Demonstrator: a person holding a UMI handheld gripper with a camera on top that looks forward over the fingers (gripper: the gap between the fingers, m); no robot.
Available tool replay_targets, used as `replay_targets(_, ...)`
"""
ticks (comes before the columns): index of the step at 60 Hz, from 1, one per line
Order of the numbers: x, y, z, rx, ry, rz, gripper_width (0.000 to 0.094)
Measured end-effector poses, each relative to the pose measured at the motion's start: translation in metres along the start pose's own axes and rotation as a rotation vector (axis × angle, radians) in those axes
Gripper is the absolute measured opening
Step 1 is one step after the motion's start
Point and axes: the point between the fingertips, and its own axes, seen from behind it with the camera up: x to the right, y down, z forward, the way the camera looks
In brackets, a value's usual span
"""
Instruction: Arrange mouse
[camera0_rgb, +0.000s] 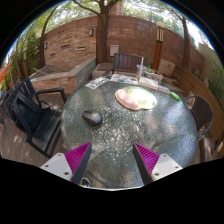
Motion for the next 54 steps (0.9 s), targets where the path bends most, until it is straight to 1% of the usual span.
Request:
replay_targets(7,-0.034,-0.025,0.066,-0.006,-0.003,-0.001,0.0846)
replay_targets(13,-0.049,-0.039,0.108,-0.024,0.010,-0.019,0.0851)
replay_targets(22,-0.054,-0.068,0.153,-0.017,0.027,-0.048,0.0839)
replay_targets(29,-0.046,-0.085,0.169,-0.008,0.044,-0.034,0.0833)
replay_targets(34,-0.044,-0.089,0.182,-0.015,0.030,-0.016,0.0765)
replay_targets(38,-0.047,-0.086,0.189,-0.037,0.010,-0.016,0.0625)
replay_targets(40,-0.052,-0.088,0.190,-0.033,-0.012,-0.009,0.0528)
replay_targets(43,-0.052,-0.089,0.192,-0.029,-0.013,-0.014,0.0511)
replay_targets(49,-0.055,-0.091,0.192,-0.028,-0.026,-0.025,0.0421)
replay_targets(51,-0.056,-0.092,0.192,-0.034,-0.040,-0.020,0.0389)
replay_targets(54,-0.063,-0.096,0.190,-0.043,-0.083,-0.009,0.0369)
